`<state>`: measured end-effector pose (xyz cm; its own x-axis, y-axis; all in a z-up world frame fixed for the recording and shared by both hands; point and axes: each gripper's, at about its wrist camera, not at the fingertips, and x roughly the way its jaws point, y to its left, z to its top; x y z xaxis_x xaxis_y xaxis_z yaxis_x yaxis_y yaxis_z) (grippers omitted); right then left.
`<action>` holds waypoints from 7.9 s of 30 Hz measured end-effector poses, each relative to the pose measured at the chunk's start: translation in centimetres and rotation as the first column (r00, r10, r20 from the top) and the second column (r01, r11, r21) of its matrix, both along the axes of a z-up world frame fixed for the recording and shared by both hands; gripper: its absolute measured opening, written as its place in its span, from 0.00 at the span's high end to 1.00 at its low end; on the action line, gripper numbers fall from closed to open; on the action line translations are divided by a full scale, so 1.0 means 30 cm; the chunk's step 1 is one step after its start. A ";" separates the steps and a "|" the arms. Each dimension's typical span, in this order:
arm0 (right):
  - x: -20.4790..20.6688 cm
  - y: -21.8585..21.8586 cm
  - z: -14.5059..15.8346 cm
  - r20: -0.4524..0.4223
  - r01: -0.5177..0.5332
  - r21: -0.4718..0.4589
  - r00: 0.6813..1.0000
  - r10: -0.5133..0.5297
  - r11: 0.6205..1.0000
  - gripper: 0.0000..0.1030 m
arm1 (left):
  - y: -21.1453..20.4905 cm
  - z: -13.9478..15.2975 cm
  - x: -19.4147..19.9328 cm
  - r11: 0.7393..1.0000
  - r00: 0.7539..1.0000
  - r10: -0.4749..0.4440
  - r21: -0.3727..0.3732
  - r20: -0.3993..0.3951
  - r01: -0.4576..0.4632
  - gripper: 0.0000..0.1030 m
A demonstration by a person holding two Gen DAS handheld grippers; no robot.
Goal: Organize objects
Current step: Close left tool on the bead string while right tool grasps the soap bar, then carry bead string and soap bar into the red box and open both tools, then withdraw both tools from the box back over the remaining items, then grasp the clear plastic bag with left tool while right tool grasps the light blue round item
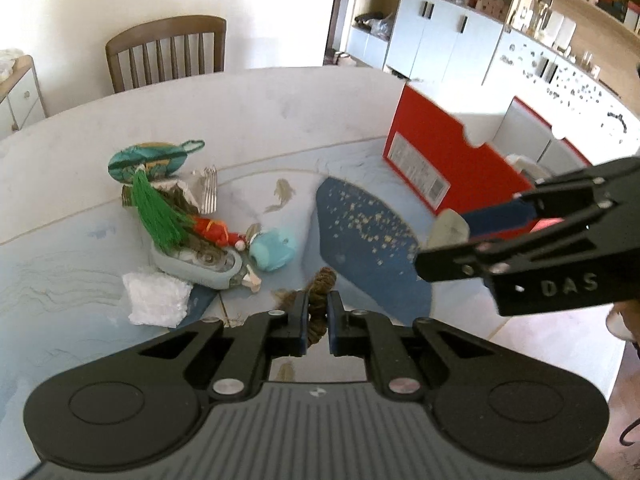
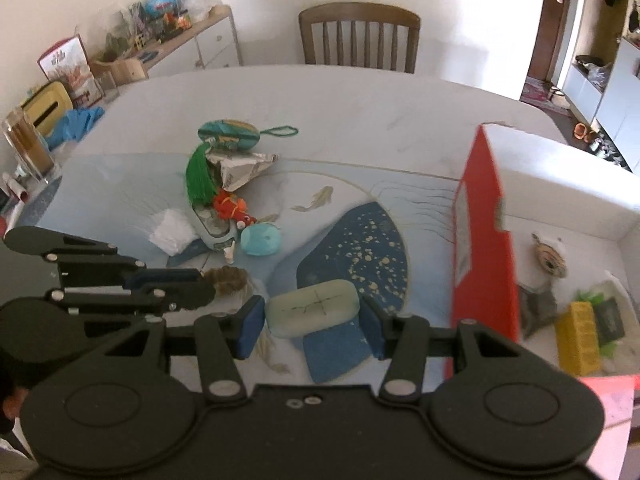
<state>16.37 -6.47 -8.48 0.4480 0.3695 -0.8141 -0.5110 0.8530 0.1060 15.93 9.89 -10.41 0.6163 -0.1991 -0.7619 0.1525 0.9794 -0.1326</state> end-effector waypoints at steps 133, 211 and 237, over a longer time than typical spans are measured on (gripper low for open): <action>0.170 -0.755 0.217 0.143 0.054 0.195 0.986 -0.083 0.979 0.19 | -0.638 0.290 0.152 0.997 0.989 0.078 0.008 0.126 -0.079 0.37; 0.227 0.259 -0.242 -0.075 0.003 0.006 0.997 -0.002 1.000 0.17 | 0.334 -0.207 0.098 0.982 0.983 0.181 0.060 0.007 -0.181 0.01; 0.226 0.312 -0.236 -0.100 -0.066 0.040 0.993 0.069 0.997 0.64 | 0.323 -0.181 0.082 0.984 0.986 0.164 0.060 0.032 -0.166 0.56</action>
